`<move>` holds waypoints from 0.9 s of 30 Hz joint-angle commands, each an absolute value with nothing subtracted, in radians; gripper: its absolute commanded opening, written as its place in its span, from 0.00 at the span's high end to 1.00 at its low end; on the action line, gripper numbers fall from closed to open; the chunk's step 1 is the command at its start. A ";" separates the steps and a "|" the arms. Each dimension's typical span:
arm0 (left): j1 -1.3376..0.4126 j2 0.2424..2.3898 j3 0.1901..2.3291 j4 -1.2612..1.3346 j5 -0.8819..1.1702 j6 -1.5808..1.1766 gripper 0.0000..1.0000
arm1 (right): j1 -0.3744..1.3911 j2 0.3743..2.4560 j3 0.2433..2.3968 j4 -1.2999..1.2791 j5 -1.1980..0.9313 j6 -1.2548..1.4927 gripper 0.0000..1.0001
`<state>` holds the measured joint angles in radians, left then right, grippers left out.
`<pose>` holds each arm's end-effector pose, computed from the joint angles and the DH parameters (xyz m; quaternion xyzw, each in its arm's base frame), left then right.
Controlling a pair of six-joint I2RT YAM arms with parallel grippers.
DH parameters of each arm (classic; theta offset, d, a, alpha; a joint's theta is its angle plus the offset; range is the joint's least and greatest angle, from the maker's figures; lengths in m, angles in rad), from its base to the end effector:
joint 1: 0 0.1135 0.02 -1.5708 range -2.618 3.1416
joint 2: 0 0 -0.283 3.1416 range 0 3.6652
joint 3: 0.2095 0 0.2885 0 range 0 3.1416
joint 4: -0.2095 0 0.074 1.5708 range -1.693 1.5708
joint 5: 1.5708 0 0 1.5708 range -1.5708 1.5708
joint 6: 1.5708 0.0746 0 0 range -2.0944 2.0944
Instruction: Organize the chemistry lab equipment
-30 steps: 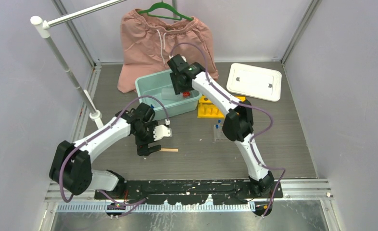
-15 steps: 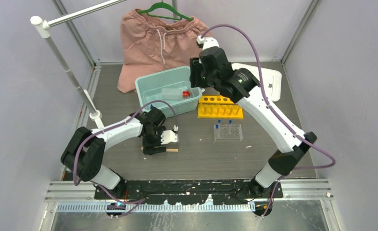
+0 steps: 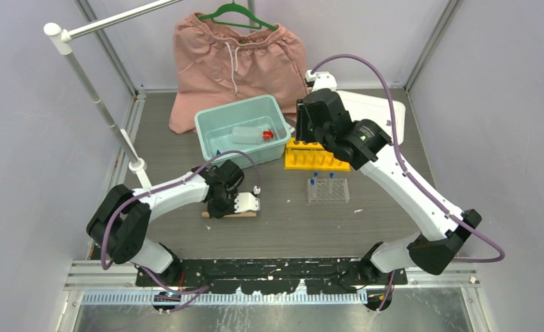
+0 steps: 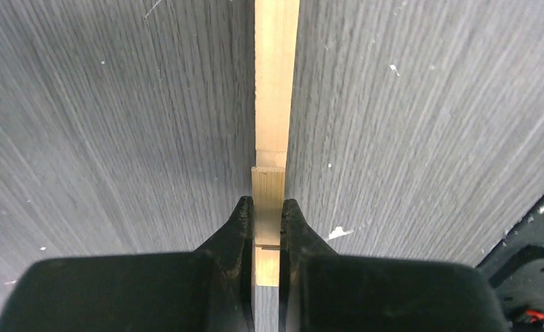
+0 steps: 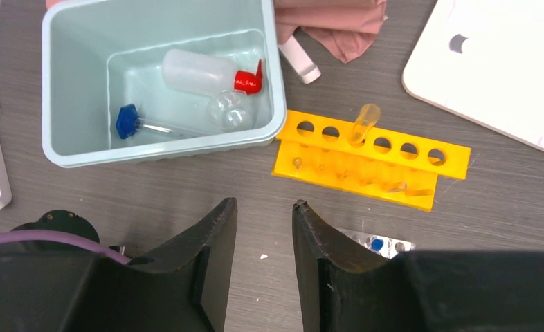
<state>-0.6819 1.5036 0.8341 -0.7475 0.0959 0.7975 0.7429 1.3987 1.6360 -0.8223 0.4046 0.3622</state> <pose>0.2146 -0.1834 0.1213 0.6740 0.7332 -0.0433 0.0794 0.2781 0.2155 0.4382 -0.0699 0.8654 0.0926 0.4875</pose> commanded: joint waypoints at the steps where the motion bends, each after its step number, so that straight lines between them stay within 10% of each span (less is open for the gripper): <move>1: -0.690 1.423 0.931 -0.863 0.084 0.767 1.00 | 0.732 1.329 1.639 -0.783 0.480 0.370 0.59; 12: -0.645 1.372 1.441 -1.194 0.051 0.766 1.00 | 0.618 1.296 1.666 -0.854 0.465 0.433 0.59; 27: -0.533 1.947 2.116 -1.214 -0.071 0.790 1.00 | 0.461 1.257 1.654 -0.896 0.441 0.476 0.58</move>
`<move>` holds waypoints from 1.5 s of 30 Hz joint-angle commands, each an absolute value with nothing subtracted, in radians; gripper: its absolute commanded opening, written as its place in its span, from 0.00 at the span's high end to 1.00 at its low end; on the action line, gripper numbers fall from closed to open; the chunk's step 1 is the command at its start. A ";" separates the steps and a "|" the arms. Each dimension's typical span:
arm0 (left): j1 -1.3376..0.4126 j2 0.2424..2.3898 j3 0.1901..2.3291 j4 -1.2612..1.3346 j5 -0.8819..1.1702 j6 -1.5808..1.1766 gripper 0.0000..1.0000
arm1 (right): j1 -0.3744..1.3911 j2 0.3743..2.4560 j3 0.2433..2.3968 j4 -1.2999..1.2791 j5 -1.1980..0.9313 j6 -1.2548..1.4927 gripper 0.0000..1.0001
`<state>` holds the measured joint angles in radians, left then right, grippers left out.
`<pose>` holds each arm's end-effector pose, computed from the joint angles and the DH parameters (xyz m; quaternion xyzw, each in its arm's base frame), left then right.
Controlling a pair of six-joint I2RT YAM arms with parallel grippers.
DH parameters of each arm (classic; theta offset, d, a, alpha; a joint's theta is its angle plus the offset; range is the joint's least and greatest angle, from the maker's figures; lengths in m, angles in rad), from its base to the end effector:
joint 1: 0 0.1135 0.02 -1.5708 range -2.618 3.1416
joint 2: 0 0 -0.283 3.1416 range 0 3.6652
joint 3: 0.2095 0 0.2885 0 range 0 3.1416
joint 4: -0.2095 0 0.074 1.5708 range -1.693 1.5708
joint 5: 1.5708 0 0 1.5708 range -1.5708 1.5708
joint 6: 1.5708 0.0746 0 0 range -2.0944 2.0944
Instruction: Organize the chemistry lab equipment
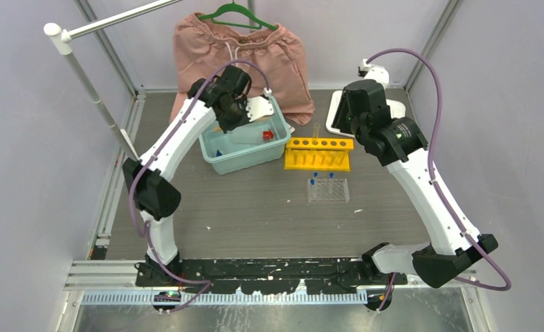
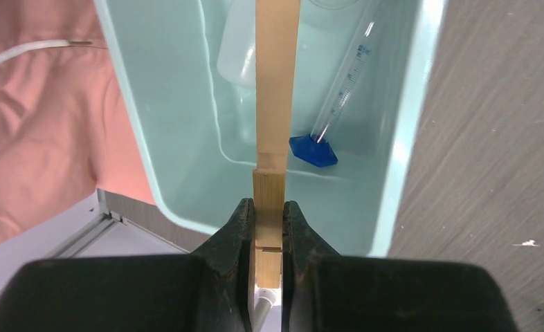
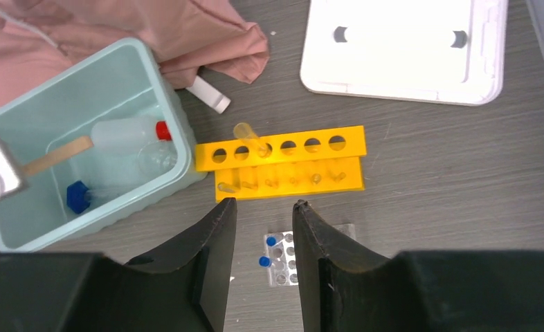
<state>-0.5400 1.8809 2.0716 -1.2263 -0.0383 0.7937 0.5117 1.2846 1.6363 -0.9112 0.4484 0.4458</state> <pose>0.3856 -0.2278 0.3676 0.5924 0.7608 0.0518 0.2599 0.2809 0.1207 0.4636 0.0795 0.8560 0.0449 0.5088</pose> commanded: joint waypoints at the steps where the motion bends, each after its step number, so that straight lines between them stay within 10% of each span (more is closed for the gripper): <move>1: -0.532 1.965 2.106 -1.200 -0.080 0.787 1.00 | 0.440 1.259 1.650 -0.894 0.429 0.478 0.58; 22: -0.502 2.043 1.885 -1.027 -0.073 0.802 0.83 | 0.102 1.411 1.516 -0.736 0.328 0.544 0.49; 28: -0.499 2.020 1.893 -1.029 -0.077 0.792 0.60 | 0.038 1.474 1.489 -0.705 0.329 0.566 0.47; 34: -0.495 1.976 1.963 -1.051 -0.071 0.752 0.09 | -0.056 1.551 1.475 -0.681 0.313 0.618 0.34; 45: -0.489 1.815 2.098 -1.154 -0.046 0.679 0.03 | -0.124 1.842 1.590 -0.735 0.283 0.774 0.19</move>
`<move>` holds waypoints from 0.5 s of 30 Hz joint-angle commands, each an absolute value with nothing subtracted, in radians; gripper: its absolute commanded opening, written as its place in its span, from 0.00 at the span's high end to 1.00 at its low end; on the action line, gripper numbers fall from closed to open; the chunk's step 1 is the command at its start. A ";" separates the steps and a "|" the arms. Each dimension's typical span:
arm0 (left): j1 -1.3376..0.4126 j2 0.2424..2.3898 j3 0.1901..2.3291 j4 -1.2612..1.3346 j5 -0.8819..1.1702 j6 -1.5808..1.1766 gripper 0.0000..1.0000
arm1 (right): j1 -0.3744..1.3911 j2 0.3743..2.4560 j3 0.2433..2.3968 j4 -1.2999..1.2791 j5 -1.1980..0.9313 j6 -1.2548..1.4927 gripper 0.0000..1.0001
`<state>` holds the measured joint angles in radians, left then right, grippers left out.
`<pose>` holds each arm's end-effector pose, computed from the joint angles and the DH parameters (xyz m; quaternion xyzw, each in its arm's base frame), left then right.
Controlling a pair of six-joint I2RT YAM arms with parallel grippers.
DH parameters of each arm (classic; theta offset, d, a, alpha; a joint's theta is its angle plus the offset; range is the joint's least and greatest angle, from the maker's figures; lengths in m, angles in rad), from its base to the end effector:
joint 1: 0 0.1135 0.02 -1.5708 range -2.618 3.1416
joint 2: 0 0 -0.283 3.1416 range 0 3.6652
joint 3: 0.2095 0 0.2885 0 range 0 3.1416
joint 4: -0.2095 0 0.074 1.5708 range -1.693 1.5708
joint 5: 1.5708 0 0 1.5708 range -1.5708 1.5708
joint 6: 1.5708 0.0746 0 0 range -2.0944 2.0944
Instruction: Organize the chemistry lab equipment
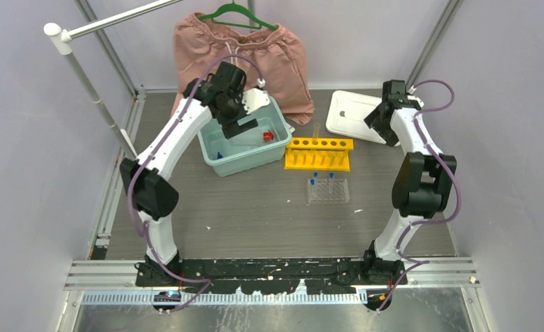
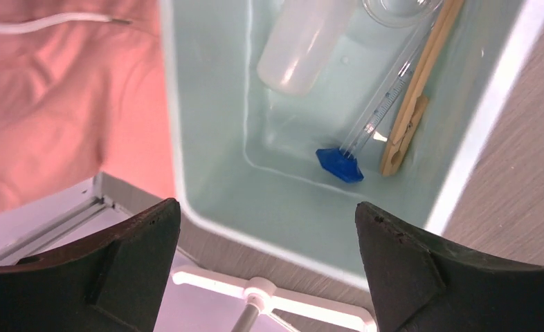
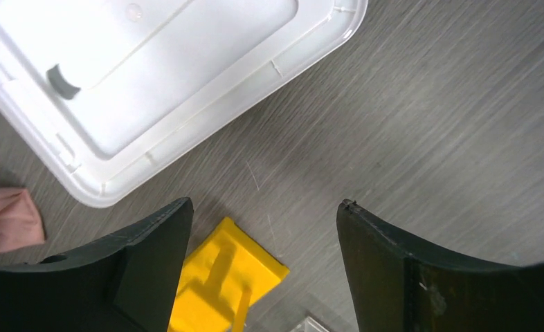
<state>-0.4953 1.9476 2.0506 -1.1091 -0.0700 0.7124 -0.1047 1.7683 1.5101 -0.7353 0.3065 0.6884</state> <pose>0.4231 -0.2226 0.3400 0.5370 0.7956 0.0636 0.2732 0.4381 -0.0687 0.2553 0.4060 0.8571 -0.0592 0.3115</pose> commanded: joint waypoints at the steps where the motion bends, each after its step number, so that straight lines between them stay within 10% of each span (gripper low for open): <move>1: -0.489 1.795 2.097 -1.160 -0.050 0.670 0.02 | -0.126 1.864 1.597 -0.728 0.283 0.786 0.21; 15: -0.453 1.425 1.650 -1.181 -0.005 0.622 0.00 | -0.149 2.069 1.685 -0.637 0.255 0.914 0.34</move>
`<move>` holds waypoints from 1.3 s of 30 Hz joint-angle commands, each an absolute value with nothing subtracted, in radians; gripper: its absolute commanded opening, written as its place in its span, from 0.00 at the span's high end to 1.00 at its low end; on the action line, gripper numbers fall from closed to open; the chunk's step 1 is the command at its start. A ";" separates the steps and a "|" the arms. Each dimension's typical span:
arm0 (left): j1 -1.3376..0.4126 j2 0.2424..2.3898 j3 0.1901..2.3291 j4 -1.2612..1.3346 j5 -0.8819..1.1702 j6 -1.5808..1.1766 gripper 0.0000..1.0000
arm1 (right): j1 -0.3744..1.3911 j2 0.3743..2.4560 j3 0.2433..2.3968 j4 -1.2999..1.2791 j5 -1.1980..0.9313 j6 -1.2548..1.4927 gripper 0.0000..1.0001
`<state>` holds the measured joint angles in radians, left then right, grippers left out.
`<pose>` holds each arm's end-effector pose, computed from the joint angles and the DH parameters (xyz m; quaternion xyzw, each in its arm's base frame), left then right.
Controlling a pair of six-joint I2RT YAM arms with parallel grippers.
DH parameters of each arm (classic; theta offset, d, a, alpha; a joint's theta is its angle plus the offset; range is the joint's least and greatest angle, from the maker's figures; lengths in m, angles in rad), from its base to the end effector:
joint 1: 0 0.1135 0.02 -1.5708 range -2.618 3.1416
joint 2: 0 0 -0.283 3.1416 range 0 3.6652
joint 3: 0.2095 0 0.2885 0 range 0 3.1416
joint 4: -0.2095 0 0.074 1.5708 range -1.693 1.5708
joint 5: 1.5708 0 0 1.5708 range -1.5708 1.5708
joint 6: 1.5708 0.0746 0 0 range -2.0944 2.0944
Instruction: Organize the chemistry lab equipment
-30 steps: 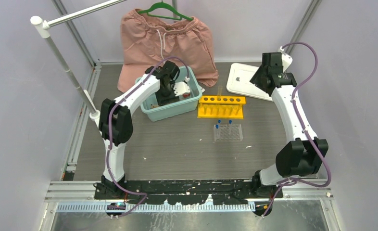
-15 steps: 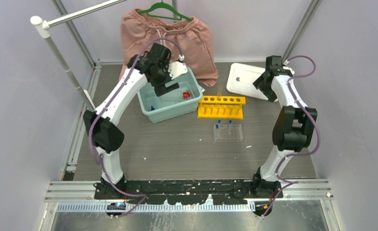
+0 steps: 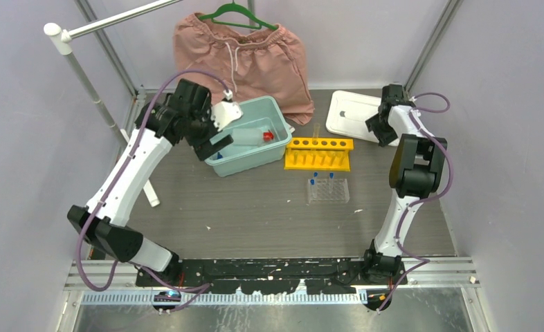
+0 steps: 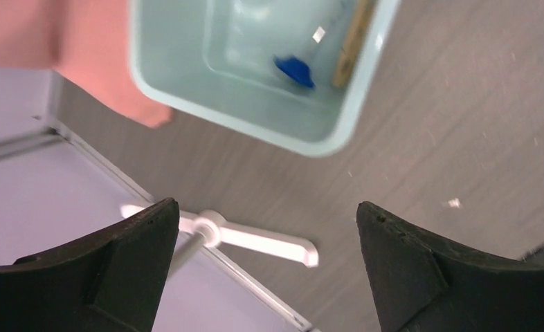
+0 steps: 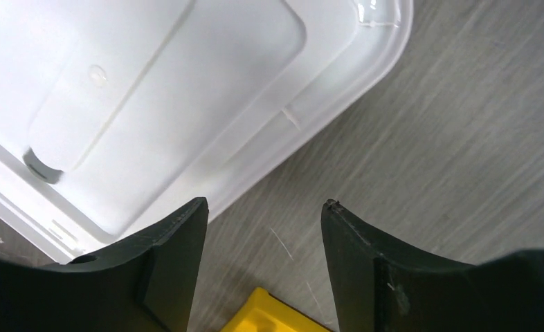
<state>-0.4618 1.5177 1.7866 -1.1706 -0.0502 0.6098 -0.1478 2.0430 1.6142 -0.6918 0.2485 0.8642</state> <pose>0.3179 -0.1540 0.4124 0.4750 0.8161 0.0479 0.3256 0.4859 -0.0909 0.1710 0.4930 0.8326 -0.0355 0.2498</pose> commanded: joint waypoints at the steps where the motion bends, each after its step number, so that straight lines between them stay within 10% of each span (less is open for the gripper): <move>1: -0.452 1.402 1.612 -1.183 0.010 0.630 0.00 | -0.149 2.079 1.689 -0.633 0.256 0.924 0.34; 39: -0.451 1.190 1.329 -1.271 0.028 0.719 0.00 | -0.126 2.055 1.508 -0.482 0.316 1.197 0.70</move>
<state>-0.4530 1.2129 1.3071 -1.2541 0.0414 0.6968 -0.1318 2.1101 1.5360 -0.5121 0.2874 1.1843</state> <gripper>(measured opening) 0.996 0.323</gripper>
